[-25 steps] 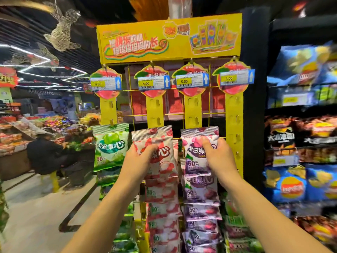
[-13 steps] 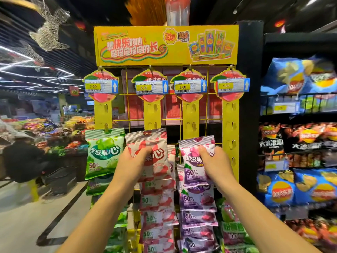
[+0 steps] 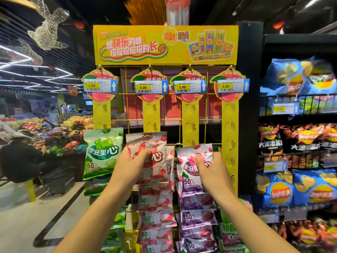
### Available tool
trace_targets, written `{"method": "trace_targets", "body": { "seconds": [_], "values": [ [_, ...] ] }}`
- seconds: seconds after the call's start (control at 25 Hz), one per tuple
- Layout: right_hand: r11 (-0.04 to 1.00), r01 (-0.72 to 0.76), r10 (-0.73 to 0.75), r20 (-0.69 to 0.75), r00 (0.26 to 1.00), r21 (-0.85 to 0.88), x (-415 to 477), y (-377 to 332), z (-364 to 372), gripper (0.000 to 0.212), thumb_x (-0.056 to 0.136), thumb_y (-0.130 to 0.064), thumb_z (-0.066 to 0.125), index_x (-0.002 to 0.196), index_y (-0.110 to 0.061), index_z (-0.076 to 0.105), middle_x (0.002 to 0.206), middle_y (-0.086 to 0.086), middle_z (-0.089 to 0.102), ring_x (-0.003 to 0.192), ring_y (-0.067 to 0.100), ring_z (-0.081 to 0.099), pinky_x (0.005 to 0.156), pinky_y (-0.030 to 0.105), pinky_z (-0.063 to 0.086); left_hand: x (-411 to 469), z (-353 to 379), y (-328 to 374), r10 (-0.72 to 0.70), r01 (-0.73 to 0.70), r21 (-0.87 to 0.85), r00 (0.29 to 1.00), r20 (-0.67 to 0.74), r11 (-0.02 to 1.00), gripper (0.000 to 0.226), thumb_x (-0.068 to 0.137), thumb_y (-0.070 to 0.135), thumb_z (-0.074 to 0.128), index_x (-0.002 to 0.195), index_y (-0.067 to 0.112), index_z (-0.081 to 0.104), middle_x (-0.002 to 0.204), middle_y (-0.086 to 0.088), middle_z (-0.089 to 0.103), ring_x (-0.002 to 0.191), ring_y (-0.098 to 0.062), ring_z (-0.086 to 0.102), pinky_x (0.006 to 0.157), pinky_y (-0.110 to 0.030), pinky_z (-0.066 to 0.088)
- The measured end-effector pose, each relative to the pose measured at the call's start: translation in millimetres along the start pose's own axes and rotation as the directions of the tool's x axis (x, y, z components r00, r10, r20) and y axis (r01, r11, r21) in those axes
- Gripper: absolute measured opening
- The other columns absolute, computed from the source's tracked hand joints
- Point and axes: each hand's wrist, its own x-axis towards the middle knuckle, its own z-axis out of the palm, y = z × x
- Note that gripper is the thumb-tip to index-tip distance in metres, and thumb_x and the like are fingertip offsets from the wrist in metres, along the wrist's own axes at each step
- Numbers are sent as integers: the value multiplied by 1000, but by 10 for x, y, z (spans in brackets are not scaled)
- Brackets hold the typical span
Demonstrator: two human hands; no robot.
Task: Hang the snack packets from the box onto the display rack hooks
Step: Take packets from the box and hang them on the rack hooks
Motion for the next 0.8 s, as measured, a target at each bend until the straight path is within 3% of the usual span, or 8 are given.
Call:
{"method": "trace_targets", "body": {
  "seconds": [0.16,0.24,0.28,0.36,0.44,0.52,0.6,0.8],
  "values": [
    [972,64,-65,3,998,-228,-22,18,7,43,99,-60,41,107,-18,39,84,-2,61,70,17,58,52,33,41,13,1,-4,-14,15,19,999,-34,1000,19,98,29,67,95,10,66,89,-2,78,83,-18,77,71,-33,60],
    [920,103,-134,-54,990,-378,-4,38,-2,51,98,-59,46,120,-13,39,109,2,56,94,24,57,67,35,45,33,-13,-9,-15,16,28,999,-52,999,13,96,31,70,97,18,68,89,4,78,86,-15,75,73,-35,59],
    [887,151,-213,-96,972,-435,4,28,-8,56,97,-54,52,128,-10,36,120,7,49,106,27,52,76,37,47,46,-21,-6,-17,19,36,998,-53,999,13,95,32,71,98,19,68,91,4,78,88,-15,75,73,-36,59],
    [798,300,-433,-153,888,-523,37,-77,-48,60,91,-40,63,133,-5,38,124,12,43,111,31,47,85,43,49,83,-22,3,-30,32,40,998,-58,999,21,94,36,73,103,18,69,96,1,79,92,-19,75,75,-40,63],
    [740,460,-590,-145,795,-491,137,-339,-96,46,90,-33,65,125,-7,50,117,9,50,104,28,49,83,42,51,126,-22,21,-26,29,36,997,-68,999,22,93,37,75,106,21,68,98,2,79,94,-20,76,77,-41,64],
    [778,552,-589,-44,807,-299,311,-705,-111,24,96,-32,59,112,-14,57,107,3,58,96,23,54,80,40,50,170,-5,55,-25,28,37,997,-78,999,21,93,35,75,106,22,66,100,1,77,95,-19,75,81,-43,63],
    [835,537,-533,62,844,-122,546,-1080,-85,18,100,-34,55,104,-18,61,100,0,64,91,21,59,78,38,50,210,19,99,-22,26,38,996,-84,999,25,92,38,75,107,22,64,102,0,75,94,-18,74,83,-45,62],
    [822,505,-489,126,863,-265,979,-1635,52,35,100,-43,55,90,-15,74,90,5,73,88,26,66,75,36,53,371,63,169,11,-6,111,999,-49,994,34,83,46,70,104,19,68,94,3,78,87,-17,75,86,-53,62]
  ]
}}
